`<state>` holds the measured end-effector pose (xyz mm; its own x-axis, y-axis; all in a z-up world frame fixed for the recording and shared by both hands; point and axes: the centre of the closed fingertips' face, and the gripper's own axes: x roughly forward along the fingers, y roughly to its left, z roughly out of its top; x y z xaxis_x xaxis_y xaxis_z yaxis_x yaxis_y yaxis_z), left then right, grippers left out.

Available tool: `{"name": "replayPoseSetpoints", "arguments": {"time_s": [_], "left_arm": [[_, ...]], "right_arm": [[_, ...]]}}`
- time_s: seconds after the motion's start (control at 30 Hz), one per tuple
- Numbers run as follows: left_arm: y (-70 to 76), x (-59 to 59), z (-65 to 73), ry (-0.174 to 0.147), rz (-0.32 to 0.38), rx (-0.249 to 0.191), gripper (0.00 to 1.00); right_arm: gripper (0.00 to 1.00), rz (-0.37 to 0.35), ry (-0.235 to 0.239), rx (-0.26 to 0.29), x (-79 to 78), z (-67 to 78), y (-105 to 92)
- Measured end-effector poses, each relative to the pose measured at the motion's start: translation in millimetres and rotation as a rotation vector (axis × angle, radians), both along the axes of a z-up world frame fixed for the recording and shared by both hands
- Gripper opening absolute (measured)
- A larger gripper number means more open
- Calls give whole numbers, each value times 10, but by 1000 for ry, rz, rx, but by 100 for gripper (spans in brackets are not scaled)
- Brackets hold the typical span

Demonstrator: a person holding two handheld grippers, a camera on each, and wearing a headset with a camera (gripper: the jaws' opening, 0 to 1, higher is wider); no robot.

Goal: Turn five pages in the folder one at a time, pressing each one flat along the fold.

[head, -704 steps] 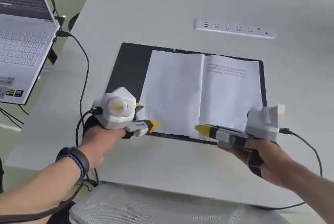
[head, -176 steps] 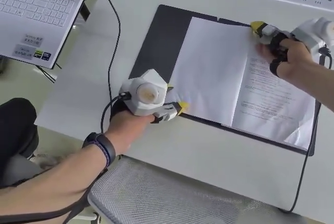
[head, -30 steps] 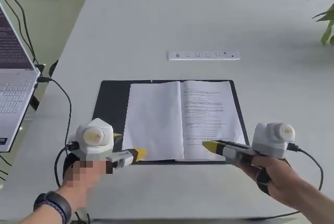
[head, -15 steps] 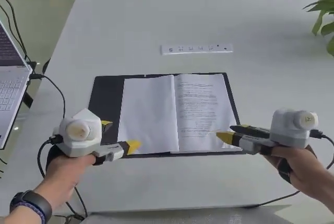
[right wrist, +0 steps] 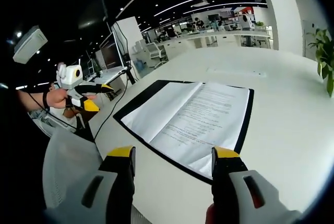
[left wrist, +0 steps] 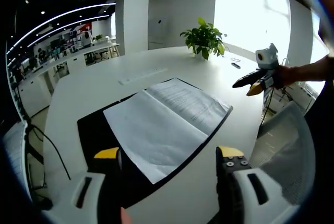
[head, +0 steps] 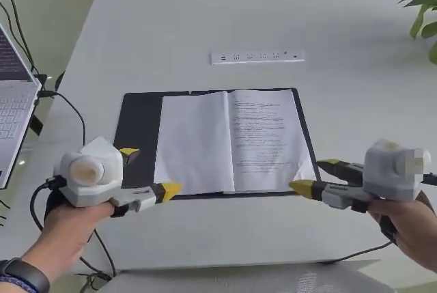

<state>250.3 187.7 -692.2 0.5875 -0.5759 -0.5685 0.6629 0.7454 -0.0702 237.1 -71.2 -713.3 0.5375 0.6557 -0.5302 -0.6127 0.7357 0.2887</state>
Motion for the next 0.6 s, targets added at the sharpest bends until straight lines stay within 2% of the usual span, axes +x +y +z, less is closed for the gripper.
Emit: {"name": "replayPoseSetpoints", "arguments": {"time_s": [0.13,0.3,0.4,0.6], "left_arm": [[7,-45,32,-7,6,-11,76],[30,-111,49,-24,4,2,79],[49,-139,64,-38,5,9,80],[53,-174,92,-45,4,5,82]], "right_arm": [[61,21,-7,-40,-57,-15,-8],[67,34,-27,-71,-113,9,-7],[69,58,-46,-115,-154,17,-3],[72,44,-61,-116,-144,54,-23]]}}
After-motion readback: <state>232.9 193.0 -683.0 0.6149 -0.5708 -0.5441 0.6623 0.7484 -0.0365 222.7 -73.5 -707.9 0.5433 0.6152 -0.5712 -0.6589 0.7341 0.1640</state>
